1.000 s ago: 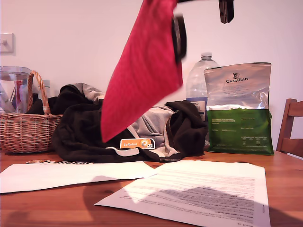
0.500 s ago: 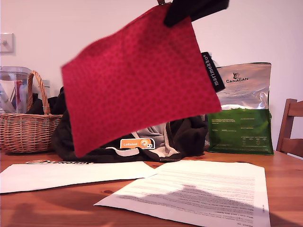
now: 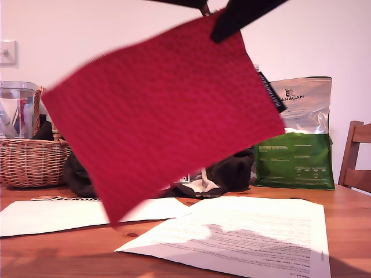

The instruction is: Close the zipper in the zip bag in front of you

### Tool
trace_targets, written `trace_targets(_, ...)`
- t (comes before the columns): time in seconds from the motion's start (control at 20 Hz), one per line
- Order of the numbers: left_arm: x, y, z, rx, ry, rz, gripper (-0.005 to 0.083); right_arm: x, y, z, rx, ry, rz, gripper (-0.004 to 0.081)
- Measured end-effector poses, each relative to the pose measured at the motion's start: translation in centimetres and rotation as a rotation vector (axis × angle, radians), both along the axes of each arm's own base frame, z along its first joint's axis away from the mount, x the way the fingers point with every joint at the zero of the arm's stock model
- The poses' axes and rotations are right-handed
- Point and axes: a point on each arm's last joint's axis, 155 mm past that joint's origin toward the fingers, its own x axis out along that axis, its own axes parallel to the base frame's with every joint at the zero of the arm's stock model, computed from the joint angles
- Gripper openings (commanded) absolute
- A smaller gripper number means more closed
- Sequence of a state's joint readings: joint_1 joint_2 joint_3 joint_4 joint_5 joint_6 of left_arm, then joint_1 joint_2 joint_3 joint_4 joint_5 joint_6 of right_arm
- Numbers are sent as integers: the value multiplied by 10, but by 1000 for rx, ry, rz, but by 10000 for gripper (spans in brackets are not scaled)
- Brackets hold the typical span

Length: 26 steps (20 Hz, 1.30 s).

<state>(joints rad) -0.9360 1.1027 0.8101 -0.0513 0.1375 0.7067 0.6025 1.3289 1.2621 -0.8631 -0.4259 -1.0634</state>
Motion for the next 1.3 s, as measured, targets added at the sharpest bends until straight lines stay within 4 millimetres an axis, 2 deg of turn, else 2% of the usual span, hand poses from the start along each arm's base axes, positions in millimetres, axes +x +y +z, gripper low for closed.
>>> trace_targets(0.35,3,2,2,25,-43,-1,-24,14,3,6,-47,-222,155,-11)
trace_targets(0.6,11,-4,-10,68,-37,10,-24,21,0,0,-115,-315,231,-11)
trace_targets(0.9,13,-4,-16,103,-54,50,-24,25,-3,-8,-117,-259,176,-11)
trace_targets(1.3,6,-4,-24,210,-167,69,-24,17,-2,-27,-94,-90,133,-11)
